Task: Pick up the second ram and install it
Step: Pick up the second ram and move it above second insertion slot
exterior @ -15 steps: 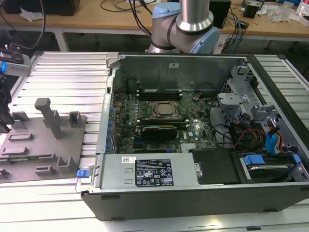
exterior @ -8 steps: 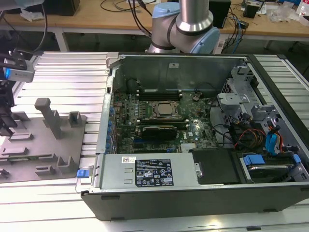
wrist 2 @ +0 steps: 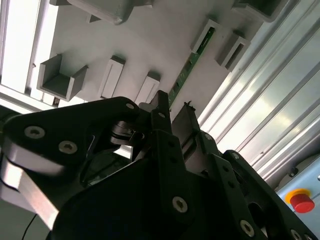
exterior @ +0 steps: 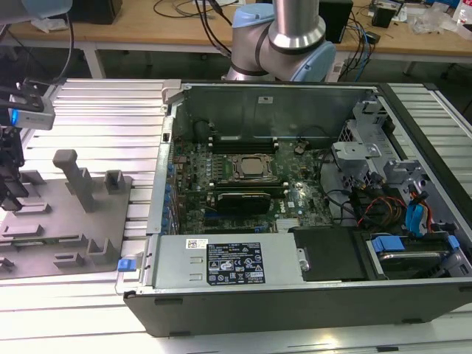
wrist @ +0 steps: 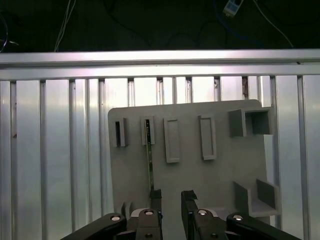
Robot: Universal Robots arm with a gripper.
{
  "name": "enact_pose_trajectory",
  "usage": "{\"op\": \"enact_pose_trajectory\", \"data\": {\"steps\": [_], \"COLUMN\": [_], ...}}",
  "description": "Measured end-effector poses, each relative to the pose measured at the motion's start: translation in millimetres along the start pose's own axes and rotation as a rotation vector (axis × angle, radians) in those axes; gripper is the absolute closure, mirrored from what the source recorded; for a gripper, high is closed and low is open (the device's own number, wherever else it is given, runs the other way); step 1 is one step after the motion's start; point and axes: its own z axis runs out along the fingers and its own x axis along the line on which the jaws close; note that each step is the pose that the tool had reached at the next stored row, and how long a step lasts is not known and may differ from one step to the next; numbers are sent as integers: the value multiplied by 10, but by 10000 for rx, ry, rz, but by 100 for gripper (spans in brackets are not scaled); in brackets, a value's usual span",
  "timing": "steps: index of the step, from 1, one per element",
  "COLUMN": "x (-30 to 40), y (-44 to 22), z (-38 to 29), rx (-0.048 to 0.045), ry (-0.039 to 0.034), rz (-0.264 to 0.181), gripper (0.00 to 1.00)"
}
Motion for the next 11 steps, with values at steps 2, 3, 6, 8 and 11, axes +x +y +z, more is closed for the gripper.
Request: {"op": "enact_pose_trajectory", "data": {"steps": [2, 3, 6, 8, 11], "x": [1, 1, 2, 2, 3], "y": [-2, -3, -5, -6, -7], "z": [44, 73, 115, 139, 166], "rx": [0, 1, 1, 0, 1], "ry": [0, -1, 0, 0, 0], "rz": [0, 0, 0, 0, 0], "gripper": [70, 70, 70, 70, 70]}}
